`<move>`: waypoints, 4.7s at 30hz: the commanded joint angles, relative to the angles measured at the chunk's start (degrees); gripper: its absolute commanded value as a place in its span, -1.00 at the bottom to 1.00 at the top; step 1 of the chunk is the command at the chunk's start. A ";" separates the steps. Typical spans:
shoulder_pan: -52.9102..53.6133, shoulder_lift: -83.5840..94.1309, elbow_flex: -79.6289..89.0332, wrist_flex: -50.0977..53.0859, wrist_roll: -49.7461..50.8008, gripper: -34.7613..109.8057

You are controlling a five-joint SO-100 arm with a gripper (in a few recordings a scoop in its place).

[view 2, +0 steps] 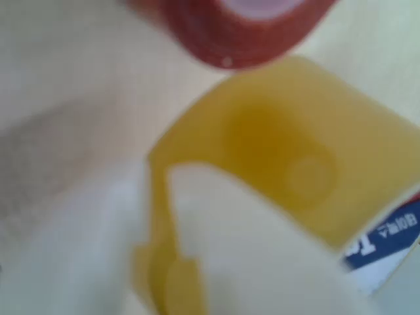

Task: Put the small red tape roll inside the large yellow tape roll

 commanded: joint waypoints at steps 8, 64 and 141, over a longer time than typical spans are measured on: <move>-1.05 0.88 -9.32 6.68 -1.41 -0.52; -9.05 -66.88 -37.35 -4.83 0.97 -0.28; 20.74 -79.54 -63.81 7.47 -16.26 -0.43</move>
